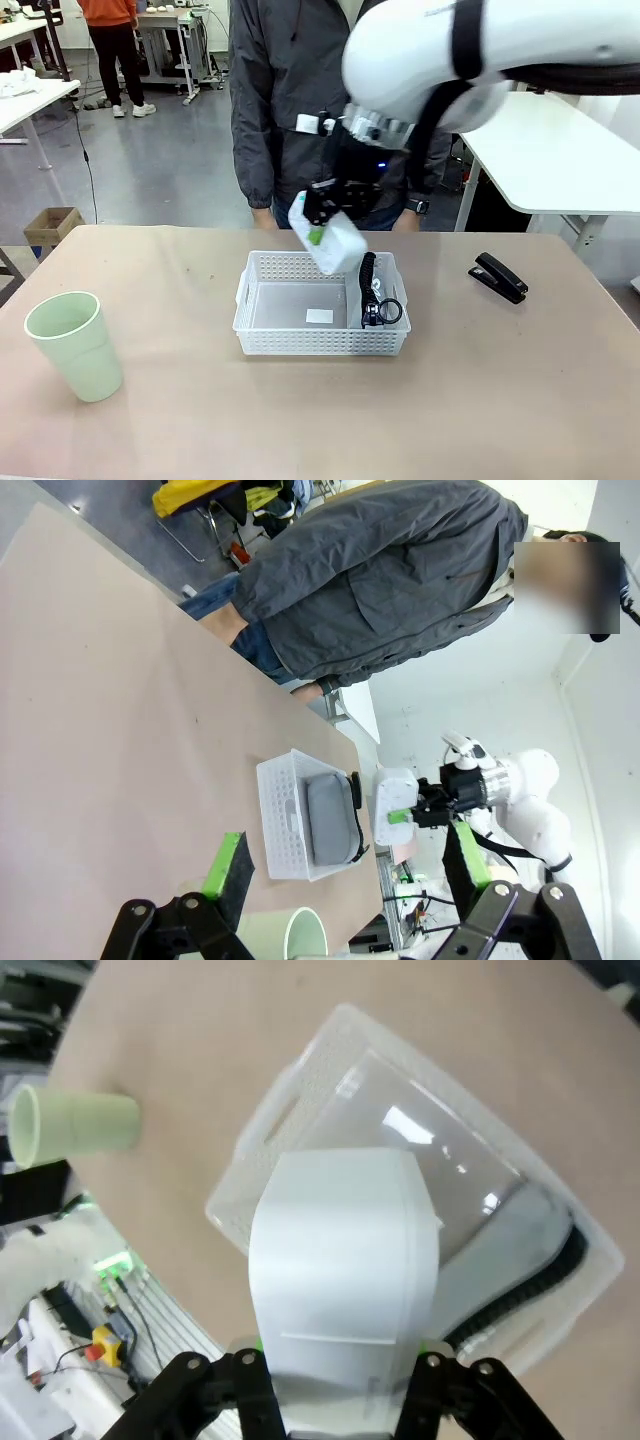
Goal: Efficiently arrange items inside the basket to fit them all.
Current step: Pick up the Digital clock and place it inside the Organizing basket.
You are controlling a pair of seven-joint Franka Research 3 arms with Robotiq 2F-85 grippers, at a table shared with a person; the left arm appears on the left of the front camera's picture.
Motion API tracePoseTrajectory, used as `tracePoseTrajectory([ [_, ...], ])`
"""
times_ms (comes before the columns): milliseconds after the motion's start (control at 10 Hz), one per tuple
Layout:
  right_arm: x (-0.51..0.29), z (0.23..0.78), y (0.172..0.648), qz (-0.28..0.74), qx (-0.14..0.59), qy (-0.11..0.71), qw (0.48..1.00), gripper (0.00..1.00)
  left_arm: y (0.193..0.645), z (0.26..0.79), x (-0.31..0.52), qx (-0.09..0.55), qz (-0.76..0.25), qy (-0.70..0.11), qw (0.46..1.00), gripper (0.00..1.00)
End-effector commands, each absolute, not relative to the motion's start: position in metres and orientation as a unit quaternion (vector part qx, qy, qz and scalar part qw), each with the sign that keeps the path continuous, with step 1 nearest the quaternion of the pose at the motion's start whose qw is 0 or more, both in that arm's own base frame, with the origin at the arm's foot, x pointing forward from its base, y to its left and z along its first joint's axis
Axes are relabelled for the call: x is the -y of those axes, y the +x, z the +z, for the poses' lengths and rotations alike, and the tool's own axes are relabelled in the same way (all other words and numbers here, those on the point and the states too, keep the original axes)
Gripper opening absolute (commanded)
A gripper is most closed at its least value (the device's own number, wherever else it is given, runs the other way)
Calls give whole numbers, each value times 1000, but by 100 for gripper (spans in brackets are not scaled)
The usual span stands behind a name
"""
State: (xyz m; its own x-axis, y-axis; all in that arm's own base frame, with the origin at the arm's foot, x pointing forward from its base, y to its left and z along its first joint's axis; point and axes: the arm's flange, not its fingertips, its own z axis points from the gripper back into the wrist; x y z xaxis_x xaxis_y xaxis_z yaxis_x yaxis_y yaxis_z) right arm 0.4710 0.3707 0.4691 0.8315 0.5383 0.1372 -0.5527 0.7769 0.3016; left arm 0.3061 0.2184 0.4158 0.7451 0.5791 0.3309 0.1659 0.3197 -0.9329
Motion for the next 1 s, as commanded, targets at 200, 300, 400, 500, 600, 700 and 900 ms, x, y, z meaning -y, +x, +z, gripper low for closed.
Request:
tracePoseTrajectory([
  [200,-429,416,485,290,-31,107,950,51,305,419,-219,329,134,-569,742,100],
  [300,-432,401,481,283,-43,89,954,51,305,419,-219,329,134,-569,742,100],
  [400,-434,387,477,290,-60,82,952,51,305,419,-219,329,134,-569,742,100],
  [500,-435,373,474,296,-78,87,948,51,305,419,-219,329,134,-569,742,100],
  [600,-429,363,474,321,-95,82,939,51,305,419,-219,329,134,-569,742,100],
  [700,-432,368,472,302,-66,97,946,51,305,419,-219,329,134,-569,742,100],
  [900,-431,355,470,305,-87,92,944,51,305,419,-219,329,134,-569,742,100],
])
